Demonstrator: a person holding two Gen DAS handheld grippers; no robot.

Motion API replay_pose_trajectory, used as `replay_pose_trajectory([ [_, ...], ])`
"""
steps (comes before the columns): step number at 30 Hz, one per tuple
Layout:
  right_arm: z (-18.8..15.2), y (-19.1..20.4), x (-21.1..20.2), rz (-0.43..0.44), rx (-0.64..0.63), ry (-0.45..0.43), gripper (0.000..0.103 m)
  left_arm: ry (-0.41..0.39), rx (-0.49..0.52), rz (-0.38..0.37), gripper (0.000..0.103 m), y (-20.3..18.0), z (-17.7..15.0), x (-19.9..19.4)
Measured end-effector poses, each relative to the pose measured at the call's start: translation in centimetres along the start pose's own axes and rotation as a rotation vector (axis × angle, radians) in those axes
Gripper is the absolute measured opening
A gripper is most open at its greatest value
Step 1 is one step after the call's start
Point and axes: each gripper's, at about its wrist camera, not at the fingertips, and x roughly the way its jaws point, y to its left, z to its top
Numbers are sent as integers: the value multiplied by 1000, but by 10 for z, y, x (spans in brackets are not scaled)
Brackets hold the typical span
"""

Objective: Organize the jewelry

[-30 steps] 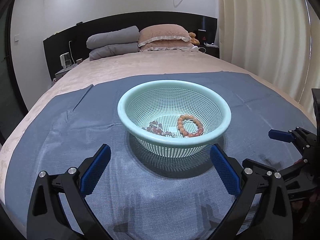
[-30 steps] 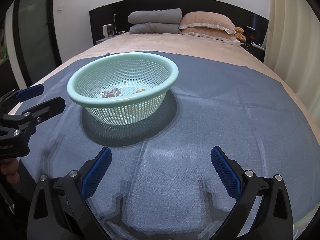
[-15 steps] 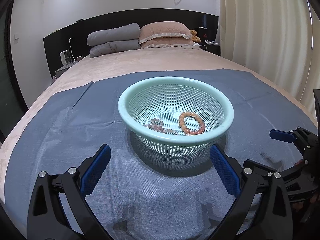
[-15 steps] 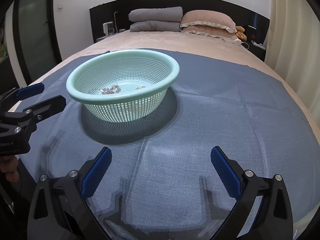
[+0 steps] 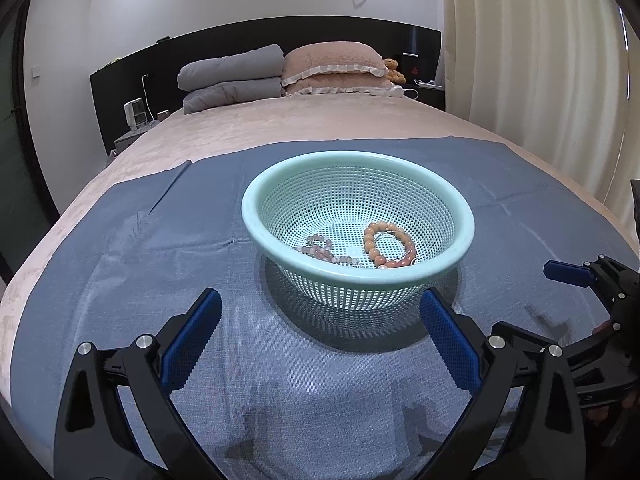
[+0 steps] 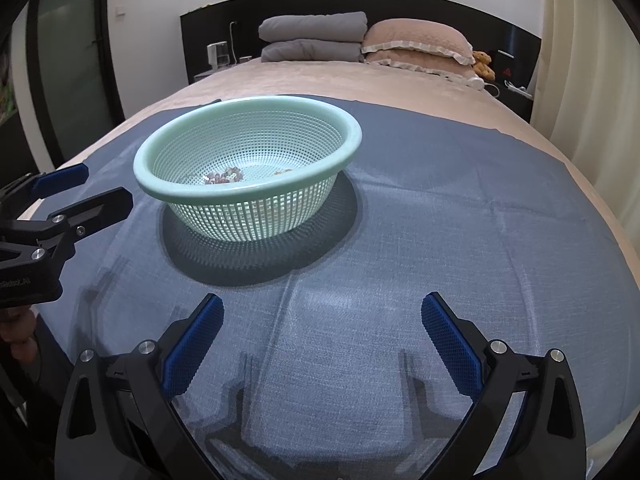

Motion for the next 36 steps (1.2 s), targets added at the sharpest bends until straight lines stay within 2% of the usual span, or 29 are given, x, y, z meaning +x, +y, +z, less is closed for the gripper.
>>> replay_pose_trajectory([
  [36, -3, -1, 4, -5, -7, 2, 95, 36, -37, -29, 97, 11, -5, 11],
])
